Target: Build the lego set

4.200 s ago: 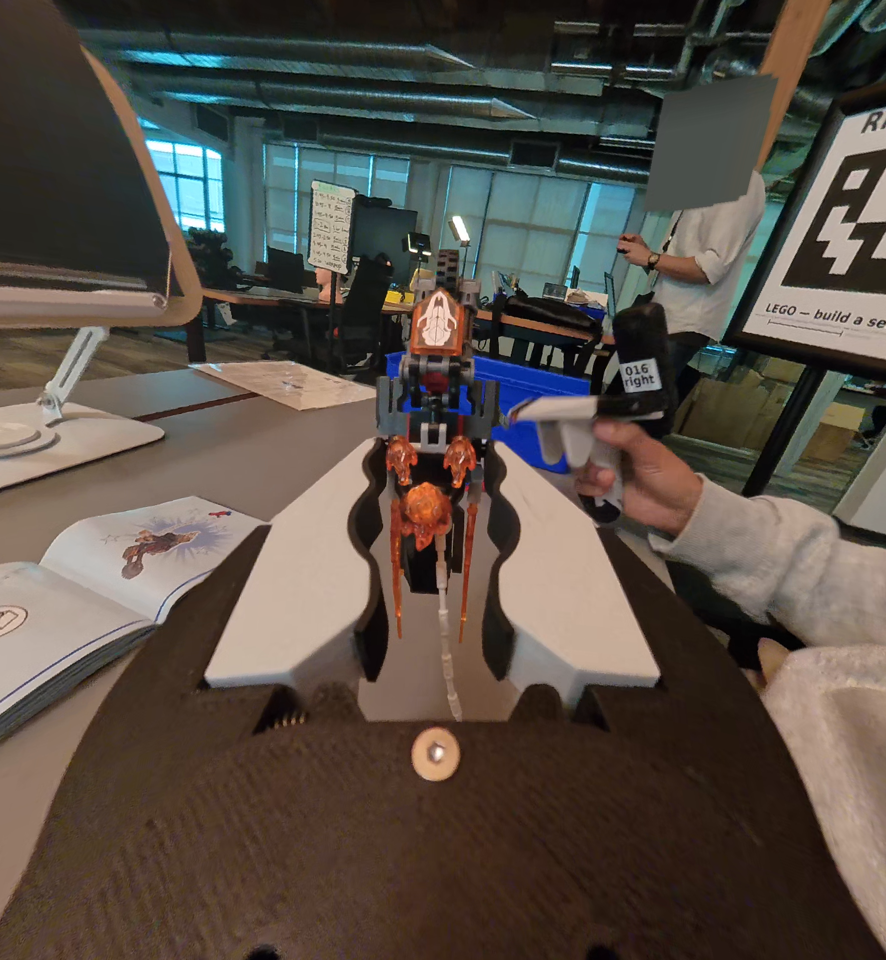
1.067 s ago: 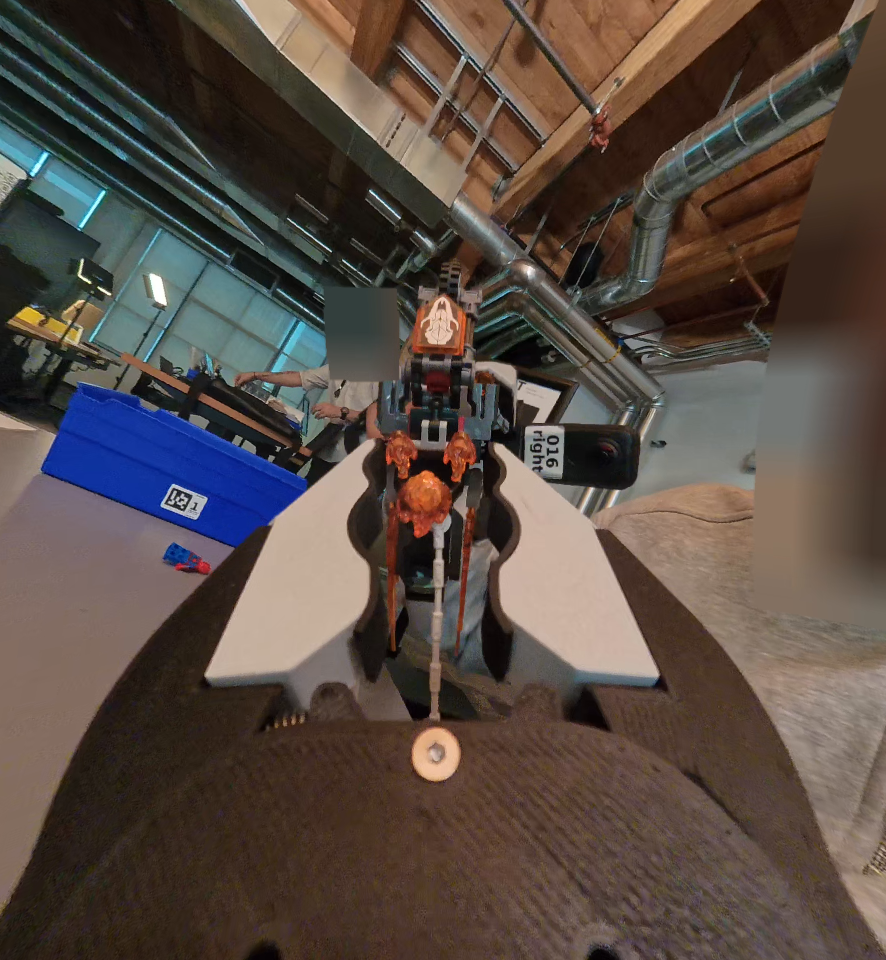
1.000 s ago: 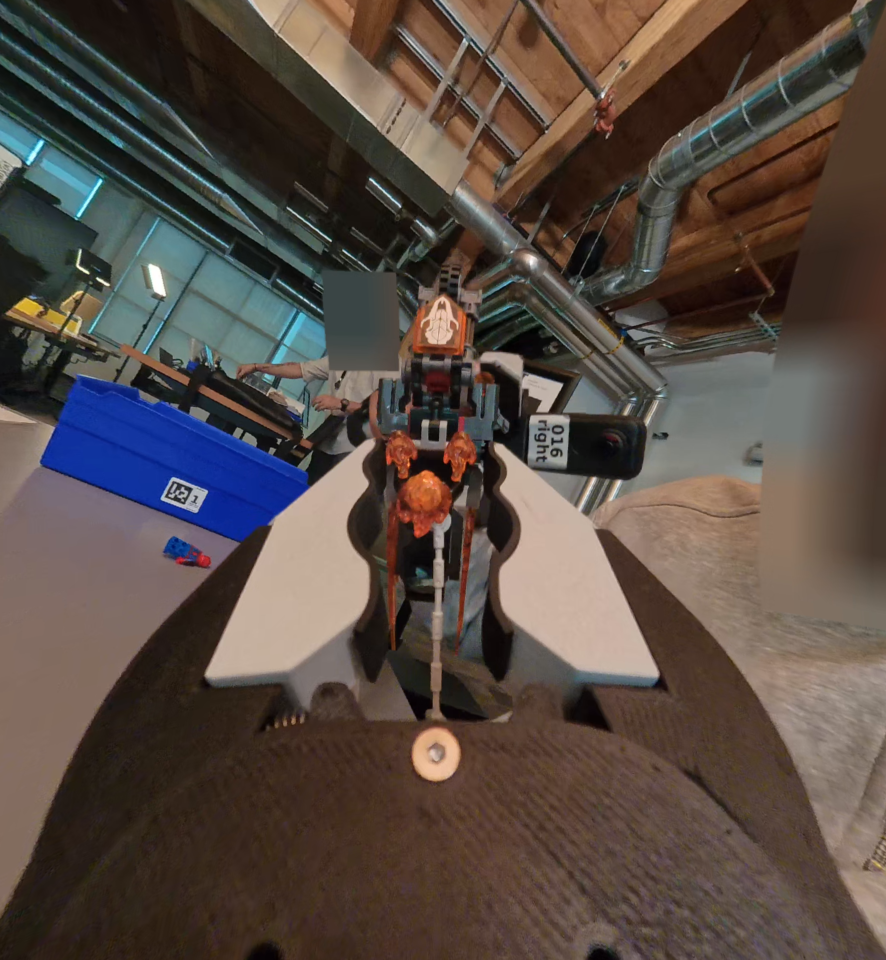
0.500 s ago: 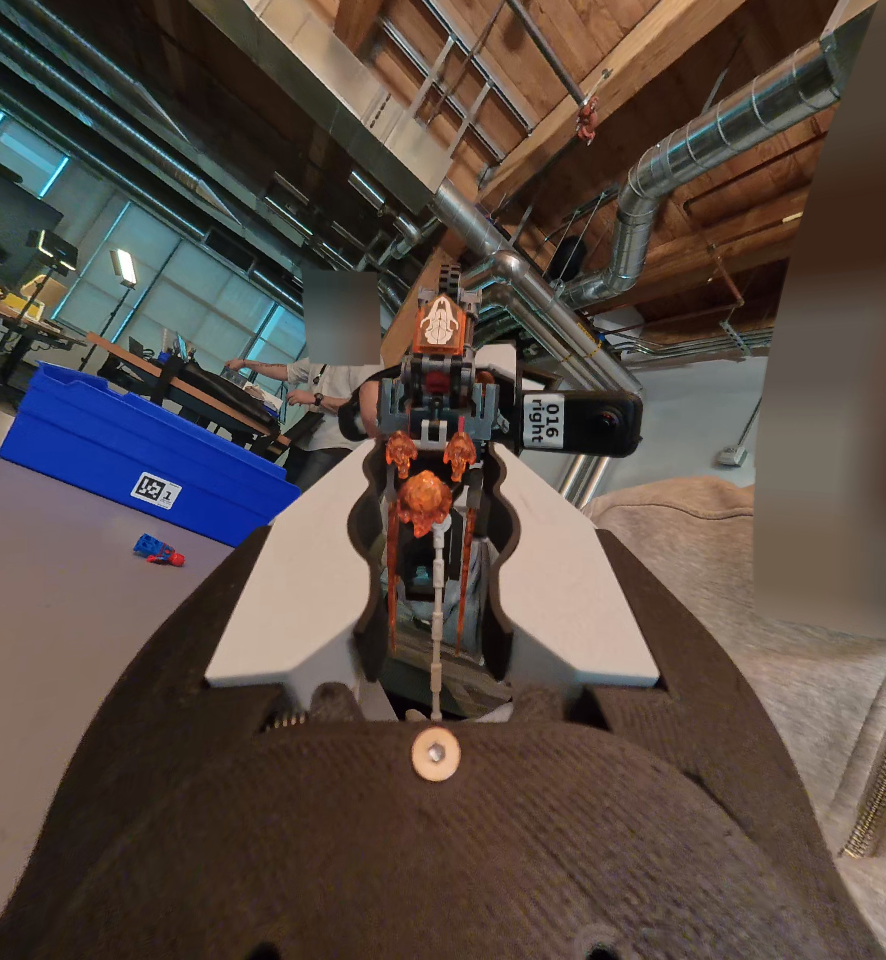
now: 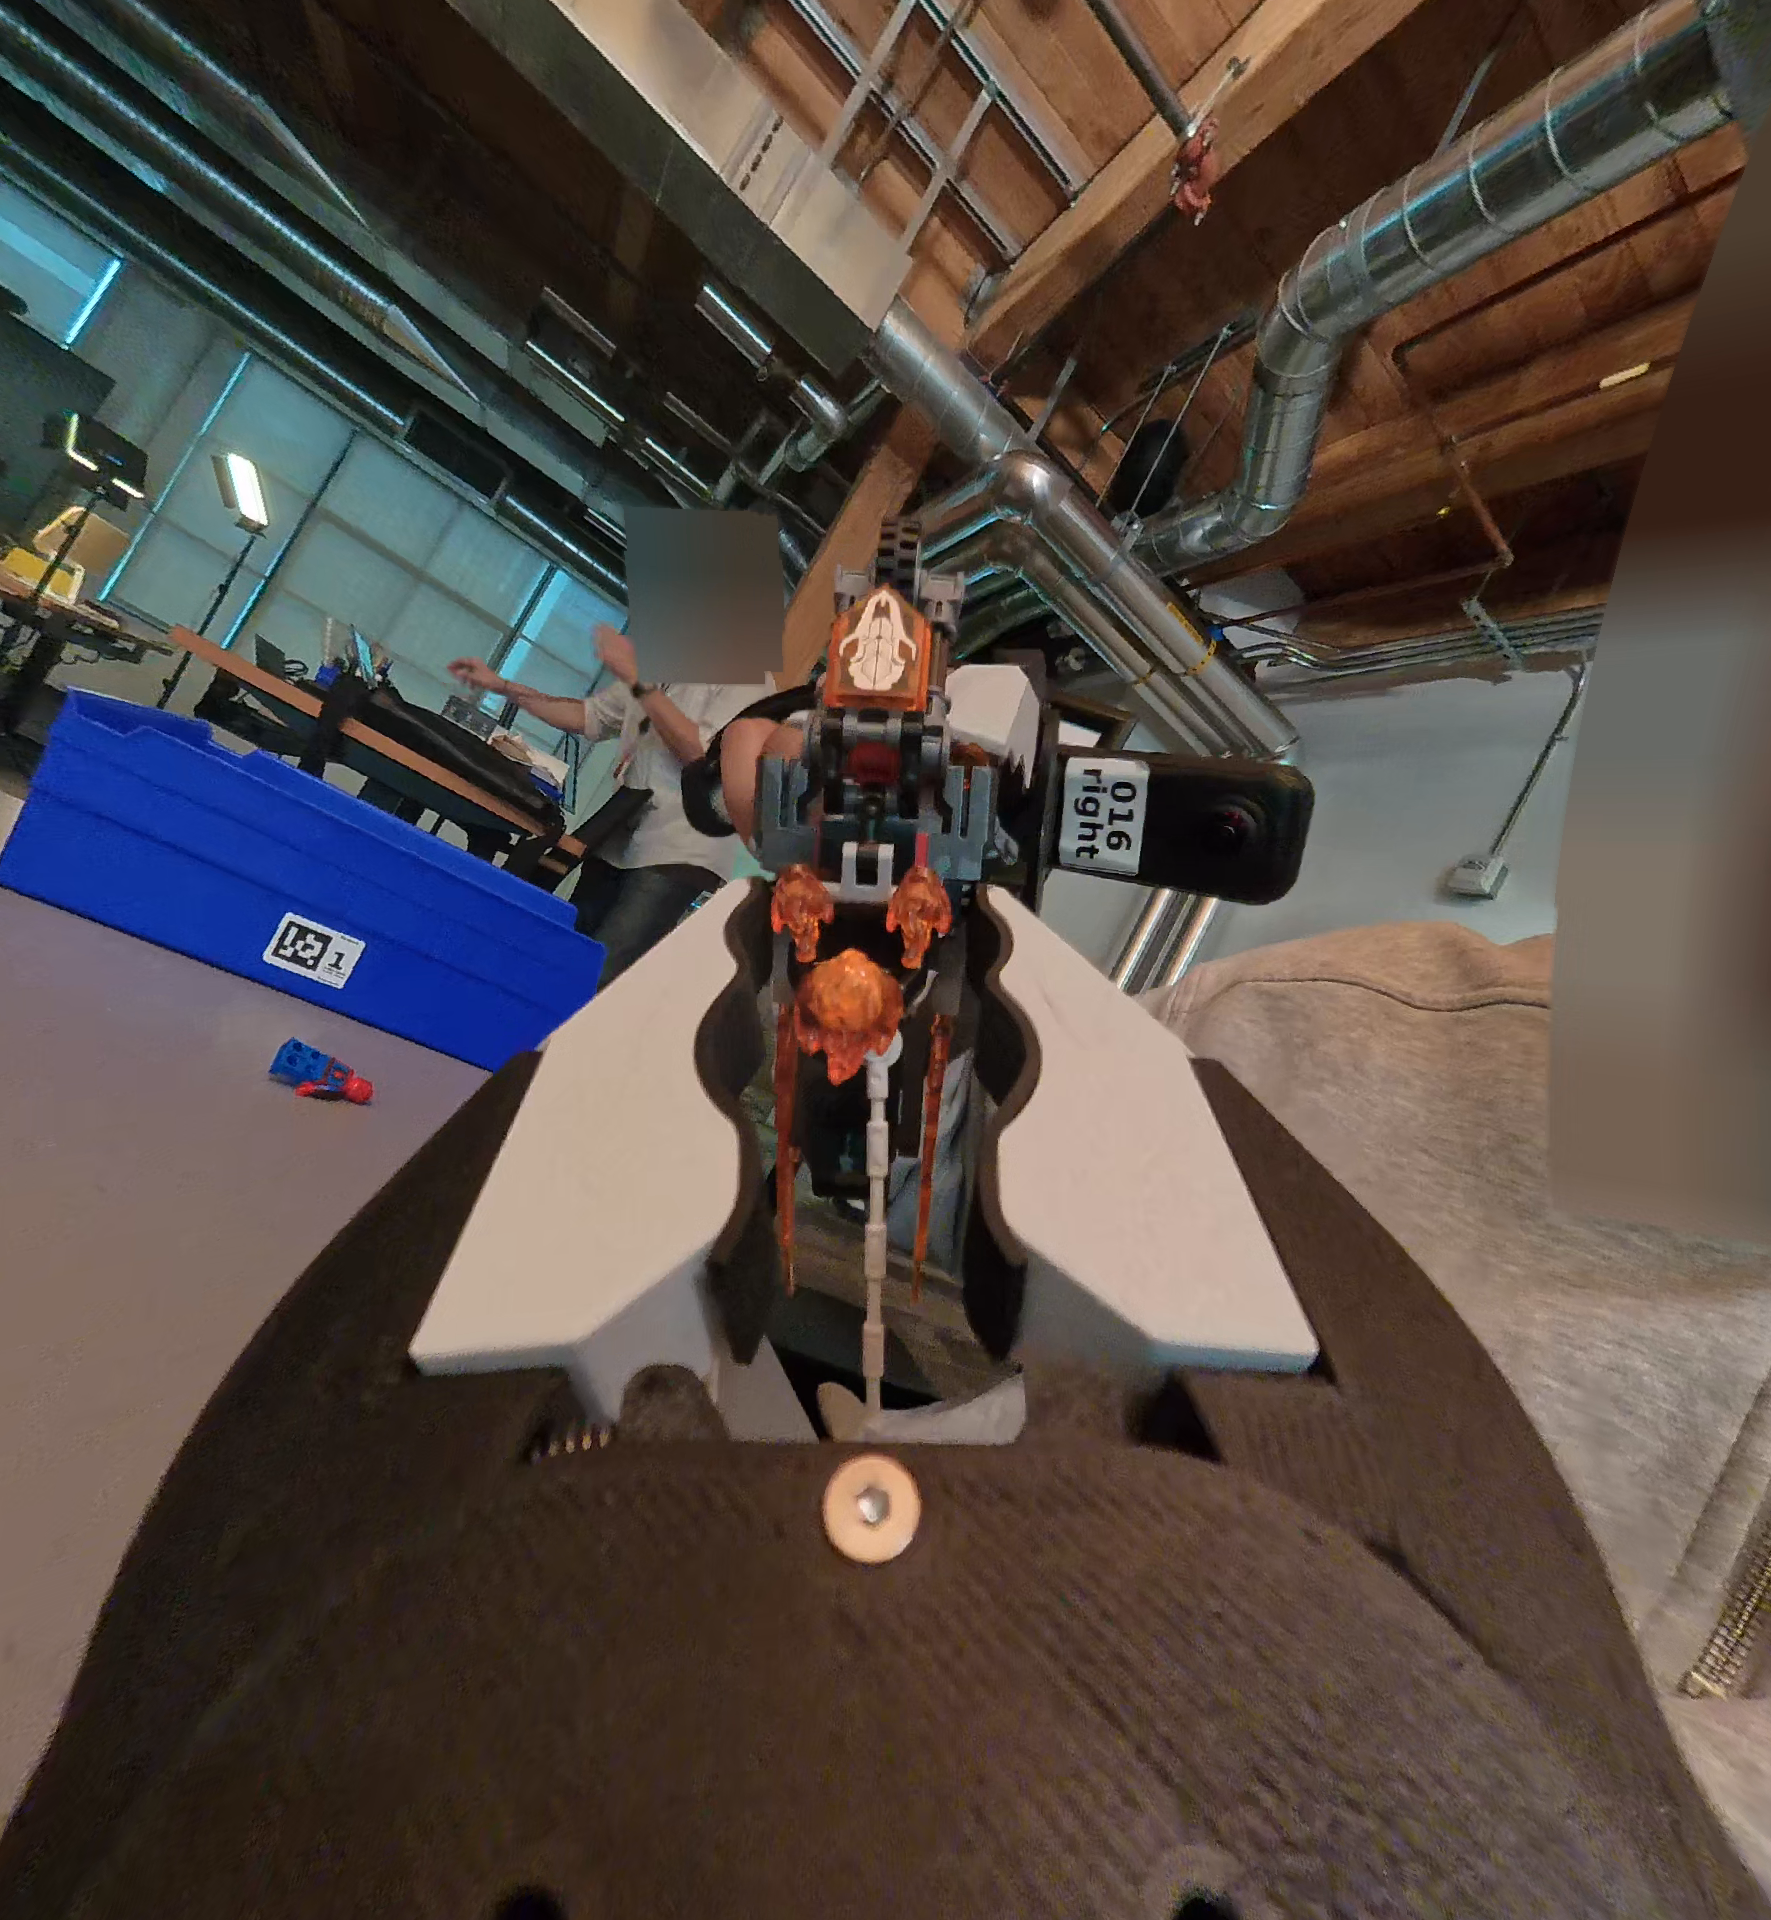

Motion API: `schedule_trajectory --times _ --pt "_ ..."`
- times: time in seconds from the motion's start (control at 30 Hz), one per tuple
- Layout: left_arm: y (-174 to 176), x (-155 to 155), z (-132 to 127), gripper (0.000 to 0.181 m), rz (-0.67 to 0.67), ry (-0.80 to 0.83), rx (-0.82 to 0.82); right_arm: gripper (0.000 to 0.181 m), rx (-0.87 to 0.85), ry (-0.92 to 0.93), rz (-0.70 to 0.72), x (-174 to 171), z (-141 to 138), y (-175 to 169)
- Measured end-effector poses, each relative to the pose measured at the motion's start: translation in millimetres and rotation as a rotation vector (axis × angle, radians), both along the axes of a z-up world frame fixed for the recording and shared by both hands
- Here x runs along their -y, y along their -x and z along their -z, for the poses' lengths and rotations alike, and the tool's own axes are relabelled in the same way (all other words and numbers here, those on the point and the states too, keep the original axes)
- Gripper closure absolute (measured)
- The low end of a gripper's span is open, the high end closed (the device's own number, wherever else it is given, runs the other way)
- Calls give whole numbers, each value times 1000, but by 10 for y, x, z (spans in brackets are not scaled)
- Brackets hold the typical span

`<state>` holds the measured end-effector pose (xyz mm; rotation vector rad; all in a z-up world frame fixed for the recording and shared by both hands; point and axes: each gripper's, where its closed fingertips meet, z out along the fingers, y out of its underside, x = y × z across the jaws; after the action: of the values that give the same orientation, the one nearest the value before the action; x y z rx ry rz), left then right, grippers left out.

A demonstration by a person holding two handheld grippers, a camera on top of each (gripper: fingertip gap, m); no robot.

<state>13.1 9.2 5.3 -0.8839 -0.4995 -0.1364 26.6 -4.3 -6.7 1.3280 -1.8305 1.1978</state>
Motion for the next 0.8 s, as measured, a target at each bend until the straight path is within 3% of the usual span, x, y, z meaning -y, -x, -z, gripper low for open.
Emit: schedule_trajectory --times 0.4,0.8 --pt "-4 -71 33 148 18 34 7 119 -45 1 -5 -21 -40 -23" --pt "-21 -63 3 147 41 -2 2 130 -17 52 -15 -11 -68 -64"
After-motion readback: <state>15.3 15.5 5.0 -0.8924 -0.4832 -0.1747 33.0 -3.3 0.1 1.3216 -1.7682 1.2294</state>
